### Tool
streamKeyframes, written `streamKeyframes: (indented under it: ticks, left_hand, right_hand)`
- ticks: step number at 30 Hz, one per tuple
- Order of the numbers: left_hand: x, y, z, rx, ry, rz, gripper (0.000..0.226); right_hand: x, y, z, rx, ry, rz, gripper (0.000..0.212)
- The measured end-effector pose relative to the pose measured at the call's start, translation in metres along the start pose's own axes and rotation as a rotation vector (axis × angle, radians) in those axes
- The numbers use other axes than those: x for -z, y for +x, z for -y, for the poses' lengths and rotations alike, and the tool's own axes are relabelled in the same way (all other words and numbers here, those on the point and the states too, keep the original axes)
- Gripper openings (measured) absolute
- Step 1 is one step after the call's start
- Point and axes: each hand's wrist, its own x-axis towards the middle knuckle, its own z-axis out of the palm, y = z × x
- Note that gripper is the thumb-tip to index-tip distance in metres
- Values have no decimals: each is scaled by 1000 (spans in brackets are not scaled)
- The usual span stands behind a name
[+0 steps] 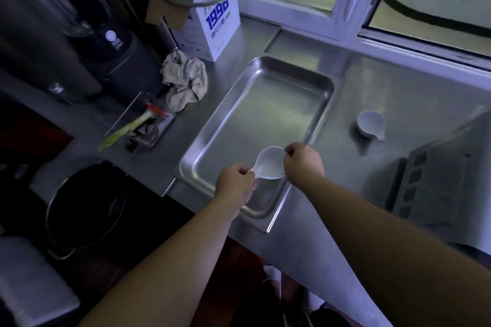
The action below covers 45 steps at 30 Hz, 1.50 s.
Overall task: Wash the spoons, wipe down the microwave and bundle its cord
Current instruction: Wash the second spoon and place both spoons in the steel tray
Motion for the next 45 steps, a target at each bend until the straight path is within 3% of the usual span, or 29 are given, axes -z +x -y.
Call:
streamKeyframes:
  ticks: [16,34,40,45]
  left_hand:
    - [67,101,23,124,79,-39,20]
    - [65,124,30,189,144,-57,21]
    - [71,109,18,28,516,-113,18]
    - [61,94,2,-107,580,-165,20]
  right_hand:
    - [-100,68,68,82,-86,193,43]
    - [-112,77,68,116,-81,234,42]
    - [-89,69,61,100,-50,239,46]
    - [-47,56,40,85,-9,155,38]
